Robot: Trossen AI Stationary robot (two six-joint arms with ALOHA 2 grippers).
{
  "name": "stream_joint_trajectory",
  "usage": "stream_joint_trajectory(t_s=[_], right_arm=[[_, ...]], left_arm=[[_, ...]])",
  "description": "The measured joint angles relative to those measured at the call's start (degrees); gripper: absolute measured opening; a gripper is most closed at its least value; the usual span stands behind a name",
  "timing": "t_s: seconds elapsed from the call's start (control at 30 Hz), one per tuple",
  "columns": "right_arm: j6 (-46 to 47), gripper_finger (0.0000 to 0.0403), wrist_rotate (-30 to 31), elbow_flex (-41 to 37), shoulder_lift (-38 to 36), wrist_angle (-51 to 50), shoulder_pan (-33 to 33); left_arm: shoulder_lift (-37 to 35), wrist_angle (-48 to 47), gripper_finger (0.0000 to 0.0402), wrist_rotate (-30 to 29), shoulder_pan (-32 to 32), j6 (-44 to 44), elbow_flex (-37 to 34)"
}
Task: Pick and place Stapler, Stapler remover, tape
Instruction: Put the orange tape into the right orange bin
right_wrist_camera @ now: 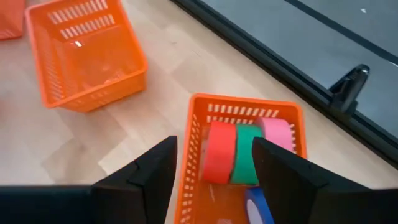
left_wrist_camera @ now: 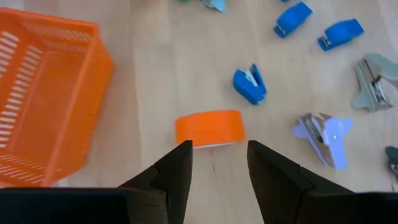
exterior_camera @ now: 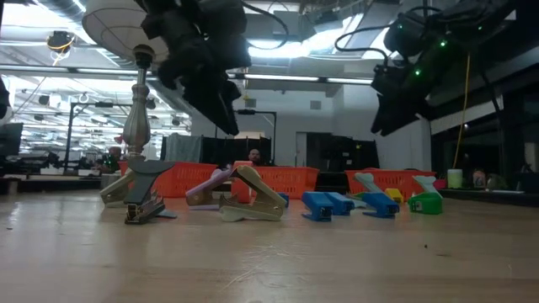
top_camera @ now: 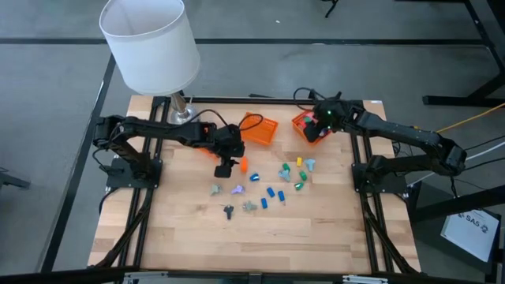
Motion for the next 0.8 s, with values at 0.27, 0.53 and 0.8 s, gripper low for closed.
stream_joint_trajectory(t_s=[0.27,0.53,0.8], right_arm=[[0.0,0.0214,0.0,0.0,0.0,0.4,1.8],[0.0,0.0214,0.0,0.0,0.0,0.3,3.6],[0.0,0.0214,0.0,0.0,0.0,0.3,4.1]], left_arm=[[0.0,5.4,0.0139,-0.1,-2.1,-1.8,-6.1],[0.0,11.7,0.0116,-0.2,-2.1,-2.8,-8.9],[0.0,11.8,0.0111,-0.2,-2.1,-2.6,-8.9]])
